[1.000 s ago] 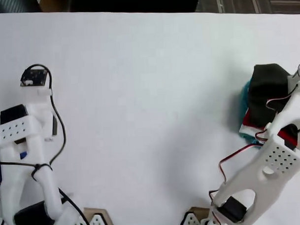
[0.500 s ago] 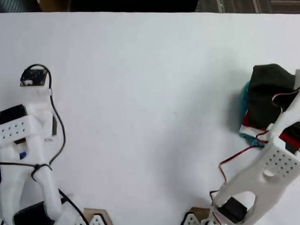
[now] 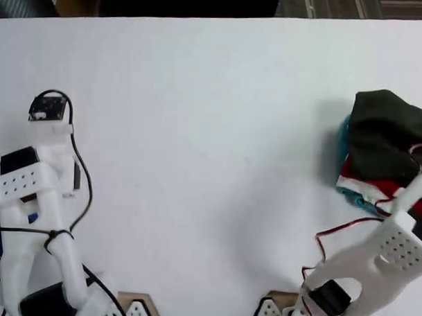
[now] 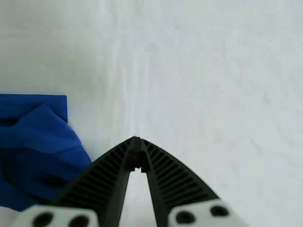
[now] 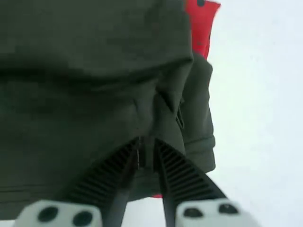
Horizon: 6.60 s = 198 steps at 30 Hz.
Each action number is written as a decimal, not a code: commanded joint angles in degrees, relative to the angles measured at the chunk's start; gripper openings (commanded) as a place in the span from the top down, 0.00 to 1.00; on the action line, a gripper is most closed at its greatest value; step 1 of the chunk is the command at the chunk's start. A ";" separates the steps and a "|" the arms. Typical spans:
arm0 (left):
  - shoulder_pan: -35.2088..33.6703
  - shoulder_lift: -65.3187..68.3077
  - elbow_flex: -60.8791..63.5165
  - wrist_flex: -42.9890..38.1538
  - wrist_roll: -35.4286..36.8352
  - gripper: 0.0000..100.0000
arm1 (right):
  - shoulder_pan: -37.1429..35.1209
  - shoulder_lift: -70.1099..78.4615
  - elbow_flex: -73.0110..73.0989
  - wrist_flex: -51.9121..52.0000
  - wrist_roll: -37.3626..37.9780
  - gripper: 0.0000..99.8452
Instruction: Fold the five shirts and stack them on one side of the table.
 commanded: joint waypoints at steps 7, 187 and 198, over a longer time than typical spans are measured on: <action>-0.26 -2.20 -0.31 -1.49 -0.26 0.97 | 6.02 -4.18 10.37 -2.33 4.48 0.96; -41.85 31.38 -39.69 9.58 -10.02 0.78 | -59.21 23.25 -30.68 0.22 2.81 0.97; -39.12 31.38 -39.60 9.85 -8.44 0.78 | -75.91 16.40 -30.59 -8.31 2.46 0.68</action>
